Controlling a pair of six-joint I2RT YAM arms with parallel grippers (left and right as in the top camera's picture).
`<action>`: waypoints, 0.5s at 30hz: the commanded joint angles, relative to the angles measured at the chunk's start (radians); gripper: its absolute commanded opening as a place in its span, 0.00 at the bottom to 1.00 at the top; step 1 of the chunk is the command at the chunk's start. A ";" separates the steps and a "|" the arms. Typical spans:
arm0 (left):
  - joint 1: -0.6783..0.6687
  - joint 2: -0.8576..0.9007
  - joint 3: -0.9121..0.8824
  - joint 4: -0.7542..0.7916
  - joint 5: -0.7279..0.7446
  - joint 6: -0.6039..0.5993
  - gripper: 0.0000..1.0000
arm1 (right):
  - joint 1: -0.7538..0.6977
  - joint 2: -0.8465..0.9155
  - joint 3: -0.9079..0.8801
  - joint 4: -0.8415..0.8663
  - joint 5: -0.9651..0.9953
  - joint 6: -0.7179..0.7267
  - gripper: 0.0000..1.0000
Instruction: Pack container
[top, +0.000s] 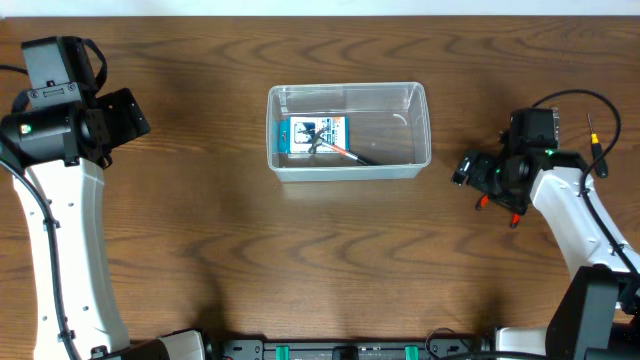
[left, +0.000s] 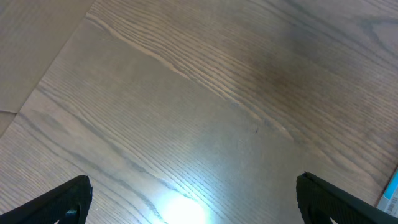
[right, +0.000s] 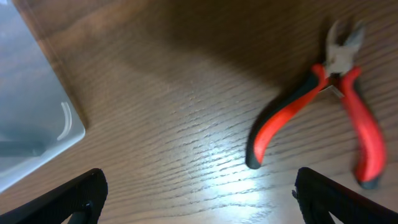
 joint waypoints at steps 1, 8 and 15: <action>0.004 0.002 0.002 0.001 -0.016 0.016 0.98 | 0.006 0.005 -0.005 0.017 -0.034 0.005 0.99; 0.004 0.002 0.002 0.001 -0.016 0.016 0.98 | 0.006 0.005 -0.005 -0.033 0.192 0.204 0.99; 0.004 0.002 0.002 0.001 -0.016 0.016 0.98 | 0.006 0.005 -0.005 -0.107 0.293 0.275 0.99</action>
